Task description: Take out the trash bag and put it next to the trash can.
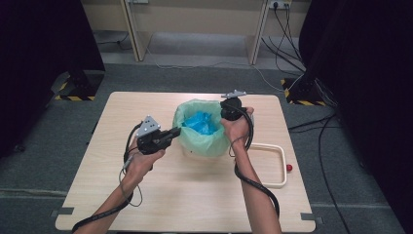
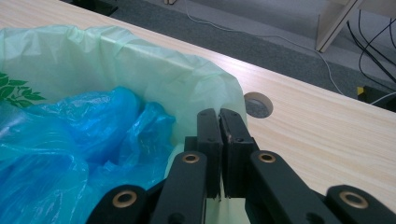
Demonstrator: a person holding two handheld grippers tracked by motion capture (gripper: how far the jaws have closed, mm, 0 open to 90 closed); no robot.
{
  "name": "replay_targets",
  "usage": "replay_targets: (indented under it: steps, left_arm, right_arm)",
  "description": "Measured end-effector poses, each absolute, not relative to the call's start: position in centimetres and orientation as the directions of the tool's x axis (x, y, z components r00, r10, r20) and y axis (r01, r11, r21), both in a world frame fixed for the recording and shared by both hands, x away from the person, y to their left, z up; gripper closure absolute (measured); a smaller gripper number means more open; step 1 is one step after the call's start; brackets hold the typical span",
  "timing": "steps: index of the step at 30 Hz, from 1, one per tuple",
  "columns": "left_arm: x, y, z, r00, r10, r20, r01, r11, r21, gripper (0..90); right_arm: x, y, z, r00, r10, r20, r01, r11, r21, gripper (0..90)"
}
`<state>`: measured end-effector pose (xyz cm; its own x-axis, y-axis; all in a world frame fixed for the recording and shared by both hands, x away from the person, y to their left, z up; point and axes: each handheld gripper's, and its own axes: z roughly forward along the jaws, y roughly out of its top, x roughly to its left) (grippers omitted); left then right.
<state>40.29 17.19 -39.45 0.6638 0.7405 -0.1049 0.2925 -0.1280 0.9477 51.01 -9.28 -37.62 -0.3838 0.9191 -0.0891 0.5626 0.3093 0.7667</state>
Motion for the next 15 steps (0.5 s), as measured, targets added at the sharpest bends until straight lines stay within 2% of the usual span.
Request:
replay_targets:
  steps: [15]
  left_arm:
    - [40.1, 17.4, -38.5, 0.673, 0.731, -0.115, 0.282, -0.11, 0.953, 88.6]
  right_arm:
    - [50.4, -9.5, -35.5, -0.399, 0.915, -0.055, 0.505, 0.269, 0.82, 90.0]
